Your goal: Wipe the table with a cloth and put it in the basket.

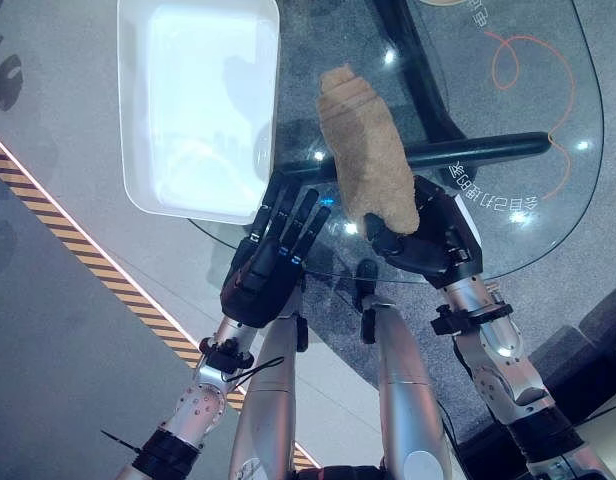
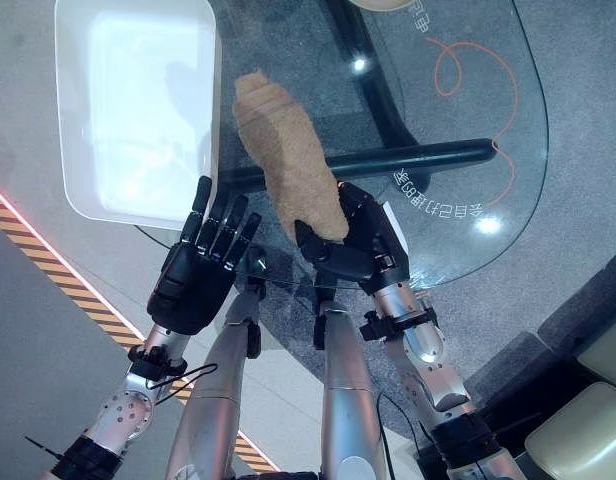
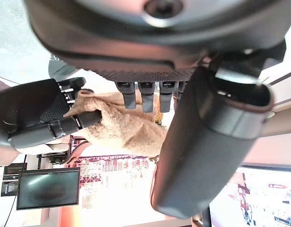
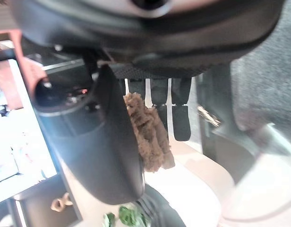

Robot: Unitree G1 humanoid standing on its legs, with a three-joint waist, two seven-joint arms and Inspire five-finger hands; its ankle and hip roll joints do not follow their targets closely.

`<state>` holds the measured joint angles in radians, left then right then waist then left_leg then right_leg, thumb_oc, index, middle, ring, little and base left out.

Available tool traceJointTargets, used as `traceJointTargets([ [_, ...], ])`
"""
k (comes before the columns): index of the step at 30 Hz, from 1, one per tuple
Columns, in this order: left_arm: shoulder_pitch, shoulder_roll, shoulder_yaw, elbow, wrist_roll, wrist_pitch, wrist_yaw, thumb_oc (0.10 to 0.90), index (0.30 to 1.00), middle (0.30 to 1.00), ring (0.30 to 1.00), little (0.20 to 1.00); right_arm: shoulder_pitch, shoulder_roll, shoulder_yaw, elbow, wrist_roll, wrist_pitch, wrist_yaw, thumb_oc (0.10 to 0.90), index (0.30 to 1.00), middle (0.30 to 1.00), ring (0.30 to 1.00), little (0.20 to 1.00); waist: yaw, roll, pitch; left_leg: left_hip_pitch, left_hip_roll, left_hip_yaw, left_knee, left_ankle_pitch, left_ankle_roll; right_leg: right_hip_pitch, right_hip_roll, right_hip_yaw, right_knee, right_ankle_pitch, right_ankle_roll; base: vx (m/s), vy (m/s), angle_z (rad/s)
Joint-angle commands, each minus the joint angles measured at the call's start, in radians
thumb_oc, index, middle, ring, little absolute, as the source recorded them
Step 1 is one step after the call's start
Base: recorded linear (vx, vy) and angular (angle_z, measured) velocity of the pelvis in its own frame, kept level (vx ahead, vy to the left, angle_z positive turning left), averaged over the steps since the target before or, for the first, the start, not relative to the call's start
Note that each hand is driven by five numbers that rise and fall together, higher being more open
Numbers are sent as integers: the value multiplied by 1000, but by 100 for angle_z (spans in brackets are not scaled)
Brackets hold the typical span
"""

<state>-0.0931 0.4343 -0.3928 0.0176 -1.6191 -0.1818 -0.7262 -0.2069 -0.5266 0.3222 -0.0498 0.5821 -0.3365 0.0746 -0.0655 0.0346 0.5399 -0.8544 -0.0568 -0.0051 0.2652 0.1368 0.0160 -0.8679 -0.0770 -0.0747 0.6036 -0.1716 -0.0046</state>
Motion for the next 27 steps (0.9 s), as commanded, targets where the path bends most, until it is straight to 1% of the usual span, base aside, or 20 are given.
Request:
traceJointTargets([
  [1, -23, 11, -9, -143, 22, -15, -21, 800, 900, 900, 900, 900, -67, -39, 27, -191, -65, -55, 83, 100, 300, 300, 300, 200, 8, -2, -20, 36, -17, 75, 162, -189, 58, 42, 68, 37, -244, 207, 14, 0, 0, 0],
  [4, -47, 15, -15, -138, 17, -6, -3, 800, 900, 900, 900, 900, -94, -60, 62, -181, -99, -25, 78, 100, 300, 300, 300, 200, 11, -3, -20, 38, -19, 72, 159, -185, 57, 45, 67, 36, -246, 206, 13, 0, 0, 0],
  [7, -55, 20, -18, -138, 15, 6, 11, 800, 900, 900, 900, 900, -112, -71, 87, -168, -107, -20, 96, 100, 300, 300, 300, 200, 15, -1, -20, 38, -22, 67, 160, -182, 55, 47, 67, 36, -247, 205, 12, 0, 0, 0],
  [9, -61, 20, -29, -139, 14, 7, 26, 800, 900, 900, 900, 900, -124, -79, 115, -176, -171, 3, 103, 100, 300, 300, 300, 200, 16, 0, -20, 32, -24, 64, 165, -181, 54, 42, 66, 36, -243, 205, 12, 0, 0, 0],
  [10, -61, 20, -29, -139, 14, 7, 26, 800, 900, 900, 900, 900, -124, -79, 115, -176, -171, 3, 103, 100, 300, 300, 300, 200, 15, 0, -20, 32, -24, 64, 165, -181, 54, 42, 66, 36, -243, 205, 12, 0, 0, 0],
  [11, -68, 20, -35, -136, 16, 6, 34, 800, 900, 900, 900, 900, -140, -94, 140, -177, -222, 29, 126, 100, 300, 300, 300, 200, 17, 2, -20, 31, -26, 63, 166, -179, 54, 40, 66, 36, -242, 204, 11, 0, 0, 0],
  [12, -71, 19, -37, -137, 15, 7, 38, 800, 900, 900, 900, 900, -152, -105, 155, -177, -247, 40, 153, 100, 300, 300, 300, 200, 19, 3, -20, 30, -27, 62, 165, -178, 55, 39, 66, 35, -242, 203, 11, 0, 0, 0],
  [16, -83, 21, -45, -124, 9, 10, 37, 800, 900, 900, 900, 900, -179, -140, 192, -156, -285, 76, 140, 100, 300, 300, 300, 200, 23, 4, -20, 28, -27, 60, 165, -175, 52, 38, 64, 32, -241, 201, 9, 0, 0, 0],
  [19, -87, 29, -51, -116, -4, 11, 21, 800, 900, 900, 900, 900, -192, -164, 204, -127, -300, 89, 104, 100, 300, 300, 300, 200, 24, 4, -20, 28, -28, 58, 165, -174, 51, 40, 64, 30, -243, 201, 9, 0, 0, 0],
  [24, -90, 24, -65, -128, -24, 21, -6, 800, 900, 900, 900, 900, -205, -173, 229, -109, -335, 101, 94, 100, 300, 300, 300, 200, 25, 7, -20, 24, -32, 57, 165, -171, 50, 36, 65, 31, -243, 200, 6, 0, 0, 0],
  [27, -94, 22, -77, -136, -31, 18, -4, 800, 900, 900, 900, 900, -213, -172, 244, -109, -350, 86, 85, 100, 300, 300, 300, 200, 25, 9, -20, 24, -31, 58, 163, -169, 50, 37, 65, 31, -245, 201, 6, 0, 0, 0],
])
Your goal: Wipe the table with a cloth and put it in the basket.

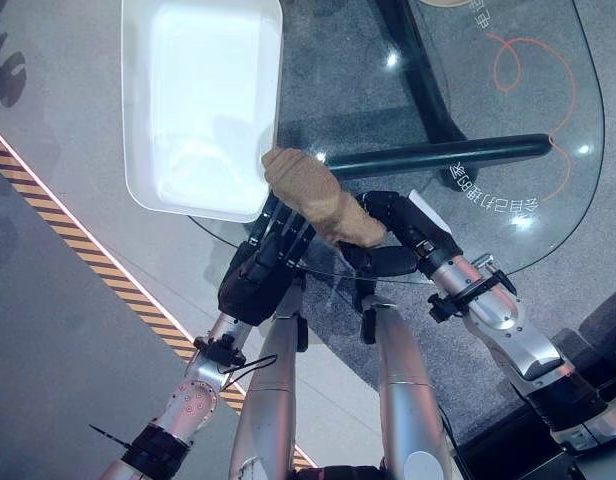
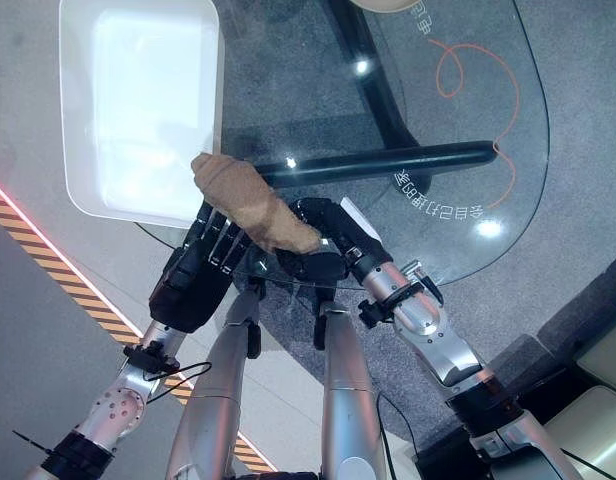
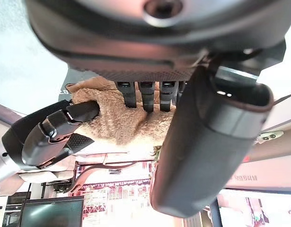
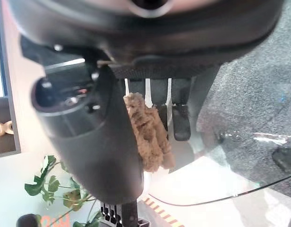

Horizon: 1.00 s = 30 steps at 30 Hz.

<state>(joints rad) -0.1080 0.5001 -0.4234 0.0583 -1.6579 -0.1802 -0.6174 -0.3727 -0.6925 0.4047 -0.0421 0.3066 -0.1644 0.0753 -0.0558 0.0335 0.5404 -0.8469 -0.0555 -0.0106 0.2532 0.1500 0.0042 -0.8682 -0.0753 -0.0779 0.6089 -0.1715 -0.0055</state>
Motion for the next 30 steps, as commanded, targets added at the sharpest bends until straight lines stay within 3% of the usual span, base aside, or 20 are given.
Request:
traceJointTargets([
  [1, -81, -44, -50, -179, 8, 15, -109, 800, 900, 900, 900, 900, -51, -3, 166, -118, -84, -92, 85, 100, 300, 300, 300, 200, 16, 11, -20, 16, -33, 63, 176, -183, 61, 37, 63, 35, -249, 199, 6, 0, 0, 0],
  [4, -87, -52, -56, -175, 1, 12, -109, 800, 900, 900, 900, 900, -63, 1, 175, -121, -160, -67, 85, 100, 300, 300, 300, 200, 14, 12, -20, 16, -35, 63, 178, -184, 61, 36, 64, 36, -246, 197, 6, 0, 0, 0],
  [9, -75, -67, -53, -181, 5, 18, -119, 800, 900, 900, 900, 900, -76, -35, 206, -120, -406, -35, 23, 100, 300, 300, 300, 200, 15, 14, -20, 16, -38, 60, 173, -181, 61, 36, 65, 35, -248, 195, 5, 0, 0, 0],
  [12, -68, -67, -56, -182, -5, 18, -125, 800, 900, 900, 900, 900, -85, -55, 223, -134, -509, -51, -23, 100, 300, 300, 300, 200, 15, 17, -20, 15, -36, 61, 172, -180, 62, 36, 64, 32, -247, 193, 6, 0, 0, 0],
  [16, -65, -83, -65, -176, -15, 7, -115, 800, 900, 900, 900, 900, -96, -50, 223, -133, -689, -65, -186, 100, 300, 300, 300, 200, 13, 21, -20, 13, -38, 61, 174, -181, 62, 34, 64, 32, -242, 191, 6, -11, 2, 0],
  [18, -81, -97, -64, -176, -28, -7, -96, 800, 900, 900, 900, 900, -123, -46, 217, -129, -814, -58, -277, 100, 300, 300, 300, 200, 9, 22, -20, -15, -40, 68, 167, -153, 67, 5, 64, 34, -249, 216, 3, -49, 24, 2],
  [20, -75, -111, -62, -179, -19, -16, -87, 800, 900, 900, 900, 900, -119, -37, 210, -133, -875, -62, -295, 100, 300, 300, 300, 200, 7, 24, -20, -14, -41, 69, 163, -153, 68, 6, 66, 36, -251, 215, 3, -1, 16, 0],
  [24, -59, -131, -56, -188, -7, -29, -77, 800, 900, 900, 900, 900, -107, -33, 196, -142, -932, -87, -300, 100, 300, 300, 300, 200, 5, 32, -20, -12, -45, 69, 156, -153, 68, 8, 67, 39, -255, 214, 4, 0, 0, 0],
  [30, -56, -124, -52, -193, -34, -20, -91, 800, 900, 900, 900, 900, -119, -58, 222, -147, -908, -122, -293, 100, 300, 300, 300, 200, 9, 37, -20, -8, -47, 65, 148, -151, 66, 14, 65, 38, -265, 212, 4, 0, 0, 0],
])
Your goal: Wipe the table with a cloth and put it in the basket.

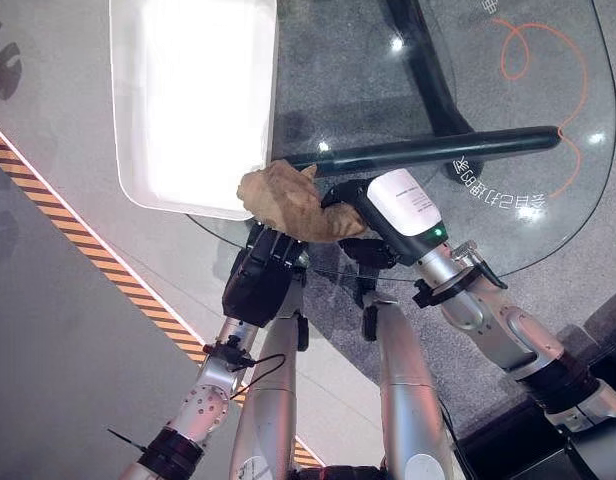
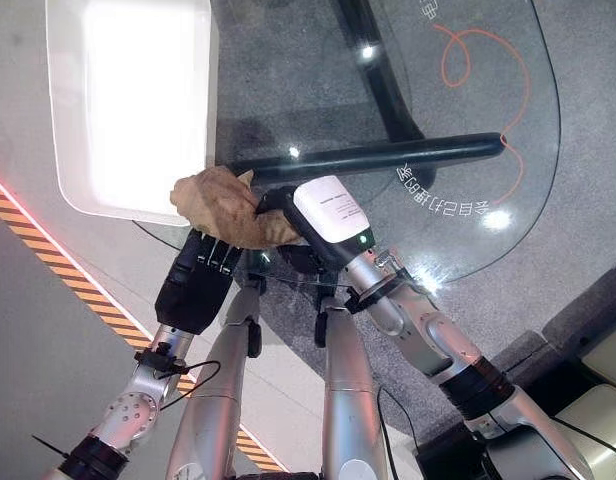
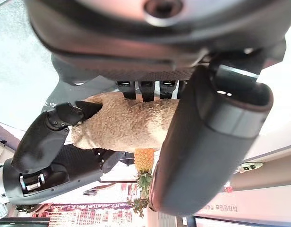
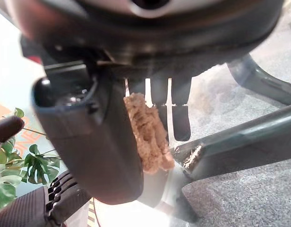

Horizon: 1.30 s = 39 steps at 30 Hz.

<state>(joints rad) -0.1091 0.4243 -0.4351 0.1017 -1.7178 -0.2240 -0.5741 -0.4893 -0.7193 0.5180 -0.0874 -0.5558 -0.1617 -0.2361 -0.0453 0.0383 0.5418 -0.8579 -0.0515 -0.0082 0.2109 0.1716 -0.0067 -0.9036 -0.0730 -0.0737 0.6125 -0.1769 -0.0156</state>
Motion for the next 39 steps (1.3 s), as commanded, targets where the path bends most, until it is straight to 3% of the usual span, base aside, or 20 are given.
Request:
traceJointTargets([
  [1, -55, -47, -41, -238, 23, 25, -135, 800, 900, 900, 900, 900, -3, -32, 109, -104, -44, -128, 21, 100, 300, 300, 300, 200, -2, 32, -22, 4, -51, 62, 190, -172, 76, 51, 63, 34, -269, 218, 14, 0, 0, 0],
  [7, -72, -41, -54, -263, 18, 19, -151, 800, 900, 900, 900, 900, -14, -39, 123, -120, -23, -153, 24, 100, 300, 300, 300, 200, -4, 30, -22, 7, -50, 64, 187, -171, 77, 51, 65, 37, -267, 218, 15, 0, 0, 0],
  [16, -147, -38, -81, -295, 214, -126, 131, 800, 900, 900, 900, 900, -58, -42, 144, -120, -16, -132, -9, 100, 300, 300, 300, 200, -4, 24, -22, 15, -54, 62, 181, -165, 83, 54, 70, 40, -263, 220, 21, 0, 0, 0],
  [24, -209, -49, -80, -318, 381, -178, 346, 800, 900, 900, 900, 900, -87, -37, 138, -110, 1, -129, 6, 100, 300, 300, 300, 200, -6, 21, -22, 22, -61, 57, 185, -168, 87, 59, 75, 45, -254, 216, 25, 0, 0, 0],
  [25, -216, -53, -79, -316, 385, -183, 355, 729, 839, 839, 839, 829, -91, -37, 141, -104, 4, -128, 2, 100, 300, 300, 300, 200, -6, 20, -22, 26, -61, 58, 183, -167, 88, 62, 76, 45, -255, 216, 26, 0, 0, 0],
  [26, -221, -54, -78, -321, 380, -184, 363, 407, 564, 564, 564, 507, -94, -36, 141, -102, 11, -128, 0, 100, 300, 300, 300, 200, -6, 20, -22, 28, -61, 57, 181, -168, 88, 63, 76, 46, -256, 216, 26, 0, 0, 0],
  [28, -222, -56, -73, -322, 372, -179, 380, 103, 302, 302, 302, 203, -93, -40, 143, -98, 15, -130, -8, 100, 300, 300, 300, 200, -6, 20, -22, 33, -62, 58, 181, -170, 87, 70, 76, 46, -259, 214, 27, 0, 0, 0],
  [39, -210, -70, -73, -333, 316, -165, 395, 100, 300, 300, 300, 200, -93, -38, 142, -99, 23, -124, -17, 100, 300, 300, 300, 200, -5, 18, -22, 44, -62, 57, 179, -173, 85, 84, 74, 44, -264, 211, 28, 0, 0, 0],
])
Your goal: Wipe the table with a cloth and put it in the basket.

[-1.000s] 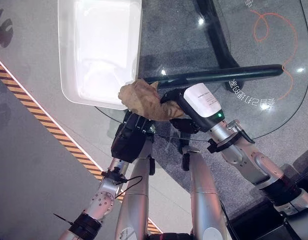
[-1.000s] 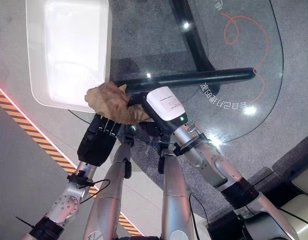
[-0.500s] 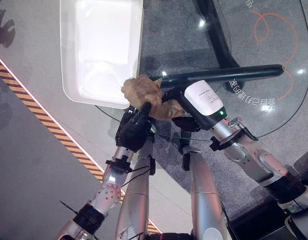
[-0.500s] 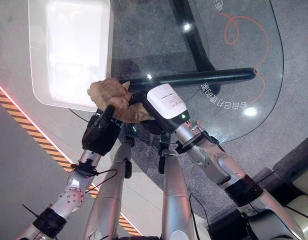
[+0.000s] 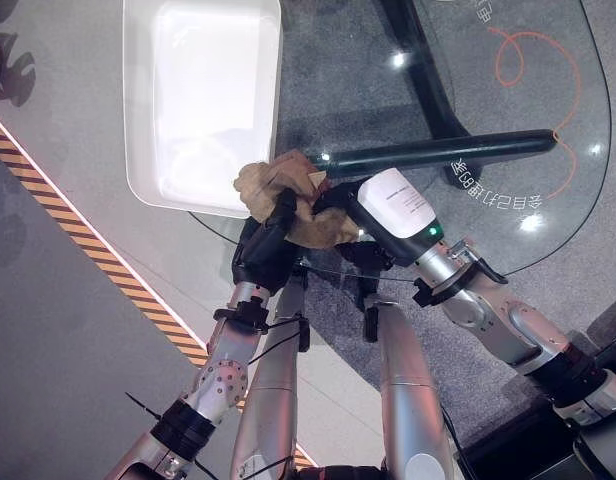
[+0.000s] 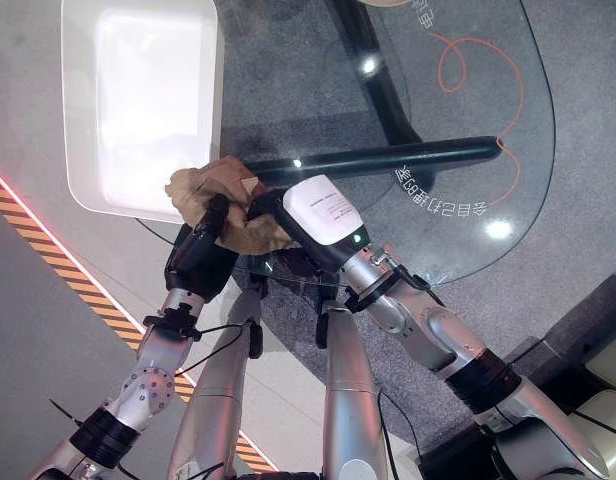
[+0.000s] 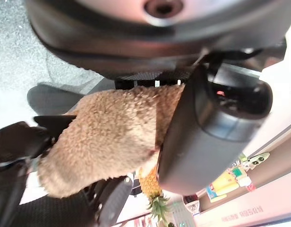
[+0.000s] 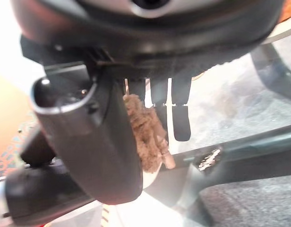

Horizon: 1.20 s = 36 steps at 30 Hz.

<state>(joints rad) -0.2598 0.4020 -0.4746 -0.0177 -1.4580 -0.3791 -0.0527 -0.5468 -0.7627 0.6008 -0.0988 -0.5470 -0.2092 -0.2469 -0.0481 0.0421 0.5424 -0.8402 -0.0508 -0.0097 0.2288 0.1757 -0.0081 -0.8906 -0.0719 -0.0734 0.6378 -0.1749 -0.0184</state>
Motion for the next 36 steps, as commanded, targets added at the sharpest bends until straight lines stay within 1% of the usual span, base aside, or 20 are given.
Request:
traceJointTargets([
  [1, -59, -47, -35, -213, 56, -10, -127, 100, 300, 300, 300, 200, -36, 5, 61, -88, 16, -75, -7, 100, 300, 300, 300, 200, -2, 14, -22, 27, -63, 58, 161, -177, 86, 72, 73, 44, -289, 209, 30, 0, 0, 0],
  [5, -56, -40, -38, -216, 37, 1, -141, 100, 300, 300, 300, 200, -31, 2, 61, -90, 22, -74, -8, 100, 300, 300, 300, 200, -2, 15, -22, 28, -63, 57, 159, -176, 85, 72, 72, 42, -290, 209, 30, 0, 0, 0],
  [11, -54, -41, -42, -216, 26, -4, -151, 100, 300, 300, 300, 200, -28, 9, 64, -83, 23, -59, -16, 100, 300, 300, 300, 200, -2, 15, -22, 33, -62, 58, 157, -177, 84, 79, 71, 44, -294, 209, 30, 0, 0, 0],
  [15, -53, -47, -45, -208, 20, -11, -158, 100, 300, 300, 300, 200, -25, 16, 56, -73, 25, -22, -63, 100, 300, 300, 300, 200, -4, 14, -22, 38, -62, 60, 156, -178, 85, 83, 72, 46, -294, 209, 29, 0, 0, 0],
  [16, -54, -48, -44, -207, 20, -12, -158, 100, 300, 300, 300, 200, -24, 18, 53, -71, 24, -20, -68, 180, 368, 368, 368, 280, -5, 14, -22, 39, -62, 60, 156, -179, 85, 84, 73, 46, -295, 209, 29, 0, 0, 0],
  [17, -53, -48, -44, -208, 18, -12, -158, 100, 300, 300, 300, 200, -21, 19, 49, -69, 20, -16, -77, 396, 554, 554, 554, 496, -5, 14, -22, 39, -62, 61, 155, -178, 85, 84, 73, 47, -295, 209, 29, 0, 0, 0],
  [18, -53, -48, -44, -208, 17, -13, -158, 100, 300, 300, 300, 200, -20, 20, 47, -69, 18, -13, -82, 501, 644, 644, 644, 601, -6, 14, -22, 40, -62, 61, 155, -178, 85, 85, 73, 47, -295, 209, 29, 0, 0, 0],
  [20, -52, -52, -43, -210, 18, -14, -154, 100, 300, 300, 300, 200, -16, 26, 35, -68, 18, 5, -108, 800, 900, 900, 900, 900, -7, 14, -22, 43, -62, 62, 153, -179, 86, 87, 74, 47, -295, 210, 30, 0, 0, 0],
  [23, -43, -55, -34, -214, 15, -13, -161, 100, 300, 300, 300, 200, 0, 33, 3, -70, 15, 23, -155, 800, 900, 900, 900, 900, -9, 14, -22, 47, -60, 65, 149, -178, 86, 91, 75, 49, -299, 211, 30, 0, 0, 0],
  [27, -29, -57, -25, -223, 17, -14, -165, 100, 300, 300, 300, 200, 29, 42, -41, -88, 25, 42, -192, 800, 900, 900, 900, 900, -13, 13, -22, 50, -59, 69, 145, -178, 87, 92, 77, 53, -300, 212, 30, 0, 0, 0],
  [34, -12, -68, -9, -224, 23, -14, -172, 100, 300, 300, 300, 200, 65, 60, -99, -97, 78, 45, -242, 800, 900, 900, 900, 900, -18, 11, -22, 61, -58, 72, 135, -179, 89, 97, 82, 58, -301, 213, 31, 0, 0, 0],
  [36, -6, -69, -3, -227, 23, -15, -177, 100, 300, 300, 300, 200, 80, 68, -121, -103, 106, 34, -254, 800, 900, 900, 900, 900, -20, 9, -22, 64, -58, 74, 134, -179, 90, 99, 84, 60, -301, 214, 31, 0, 0, 0],
])
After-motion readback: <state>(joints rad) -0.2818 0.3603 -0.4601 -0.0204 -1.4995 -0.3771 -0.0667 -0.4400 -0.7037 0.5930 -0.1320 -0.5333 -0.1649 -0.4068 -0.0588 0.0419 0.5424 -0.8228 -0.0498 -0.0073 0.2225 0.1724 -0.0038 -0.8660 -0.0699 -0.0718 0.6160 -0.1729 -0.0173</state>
